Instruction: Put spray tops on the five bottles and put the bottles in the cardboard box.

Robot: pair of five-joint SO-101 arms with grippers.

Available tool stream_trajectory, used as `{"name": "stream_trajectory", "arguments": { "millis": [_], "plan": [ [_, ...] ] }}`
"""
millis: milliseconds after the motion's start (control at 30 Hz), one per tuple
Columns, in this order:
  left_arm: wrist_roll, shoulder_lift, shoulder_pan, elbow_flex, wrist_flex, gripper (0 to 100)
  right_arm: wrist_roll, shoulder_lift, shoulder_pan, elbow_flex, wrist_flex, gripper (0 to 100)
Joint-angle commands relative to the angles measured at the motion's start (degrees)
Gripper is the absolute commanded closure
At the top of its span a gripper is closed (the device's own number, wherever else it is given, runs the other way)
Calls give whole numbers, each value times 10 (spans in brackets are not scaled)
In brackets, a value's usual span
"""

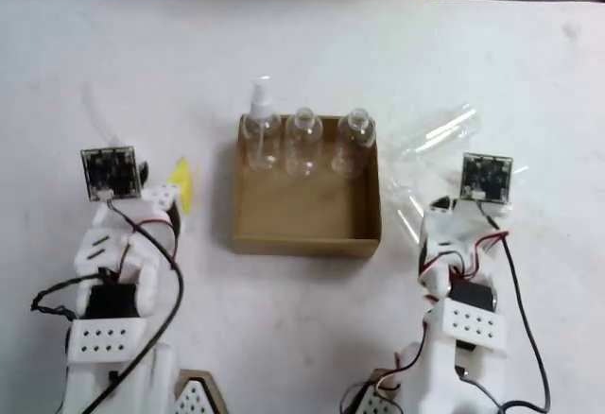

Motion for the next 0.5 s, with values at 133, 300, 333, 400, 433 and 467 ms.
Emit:
{"name": "stream_trajectory", "arguments": {
  "millis": [133,300,333,400,433,467],
  "plan": [
    [-81,84,67,-56,3,816,5,0,-16,-7,21,977],
    [-59,232,26,-136,-1,816,5,-1,-13,-7,20,976],
    [-40,259,15,-151,-1,816,3,-1,-13,-7,20,974],
    [-12,303,-4,-176,-1,816,1,-1,-13,-7,20,940],
    [-4,317,-8,-185,1,816,1,-1,-14,-7,20,915],
    [-4,324,-9,-190,3,816,1,-1,-15,-7,20,889]
  ]
}}
